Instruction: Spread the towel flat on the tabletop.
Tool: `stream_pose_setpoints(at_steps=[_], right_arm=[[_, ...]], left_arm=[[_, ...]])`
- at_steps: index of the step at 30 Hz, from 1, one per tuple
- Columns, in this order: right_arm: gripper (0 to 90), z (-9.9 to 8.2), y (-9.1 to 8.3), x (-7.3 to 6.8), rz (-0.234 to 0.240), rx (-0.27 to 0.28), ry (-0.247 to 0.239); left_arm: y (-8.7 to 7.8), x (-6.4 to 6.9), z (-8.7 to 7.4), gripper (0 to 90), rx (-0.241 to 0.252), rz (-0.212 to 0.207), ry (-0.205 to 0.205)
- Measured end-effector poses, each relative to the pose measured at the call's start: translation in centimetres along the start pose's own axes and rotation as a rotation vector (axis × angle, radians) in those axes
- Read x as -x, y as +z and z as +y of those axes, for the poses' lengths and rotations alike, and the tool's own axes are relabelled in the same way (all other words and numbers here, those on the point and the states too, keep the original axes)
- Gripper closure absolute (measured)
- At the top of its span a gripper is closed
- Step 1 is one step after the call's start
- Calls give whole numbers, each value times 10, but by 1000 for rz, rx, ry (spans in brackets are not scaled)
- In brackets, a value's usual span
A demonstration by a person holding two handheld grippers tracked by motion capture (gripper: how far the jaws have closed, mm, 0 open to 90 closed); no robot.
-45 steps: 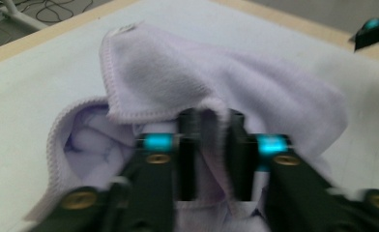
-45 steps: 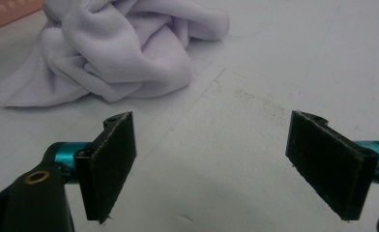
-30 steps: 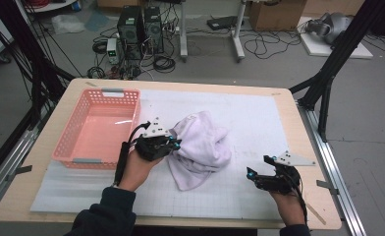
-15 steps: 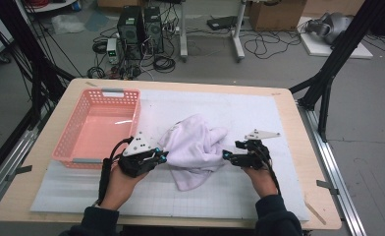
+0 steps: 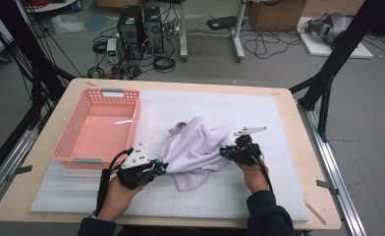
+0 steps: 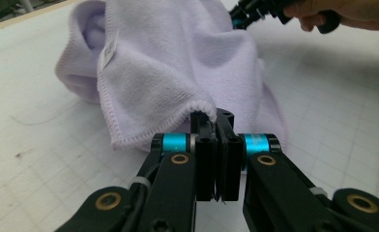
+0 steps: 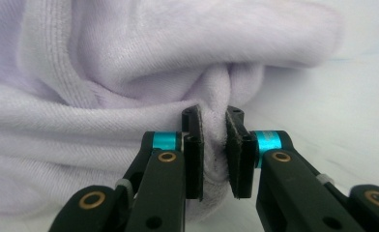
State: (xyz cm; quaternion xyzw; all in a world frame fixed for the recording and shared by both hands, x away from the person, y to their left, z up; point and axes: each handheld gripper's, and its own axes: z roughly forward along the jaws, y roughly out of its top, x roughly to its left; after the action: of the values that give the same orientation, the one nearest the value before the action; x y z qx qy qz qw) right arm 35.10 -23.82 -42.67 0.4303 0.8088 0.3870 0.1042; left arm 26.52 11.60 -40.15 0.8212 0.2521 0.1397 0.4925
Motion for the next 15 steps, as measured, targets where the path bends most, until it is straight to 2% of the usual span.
stream_pose_setpoints(at_steps=[6,10,11,12,15], right_arm=[[794,-13,-35,21,-86,49,22],[793,-22,-57,35,-168,71,42],[793,-23,-60,36,-176,71,41],[792,-26,-65,38,-205,66,36],[781,-35,-71,42,-228,39,45]], left_arm=[[21,21,8,876,-3,-62,38],[38,40,13,876,-8,-131,67],[45,48,14,876,-16,-154,77],[51,53,15,877,-21,-175,83],[67,68,16,876,-48,-220,112]])
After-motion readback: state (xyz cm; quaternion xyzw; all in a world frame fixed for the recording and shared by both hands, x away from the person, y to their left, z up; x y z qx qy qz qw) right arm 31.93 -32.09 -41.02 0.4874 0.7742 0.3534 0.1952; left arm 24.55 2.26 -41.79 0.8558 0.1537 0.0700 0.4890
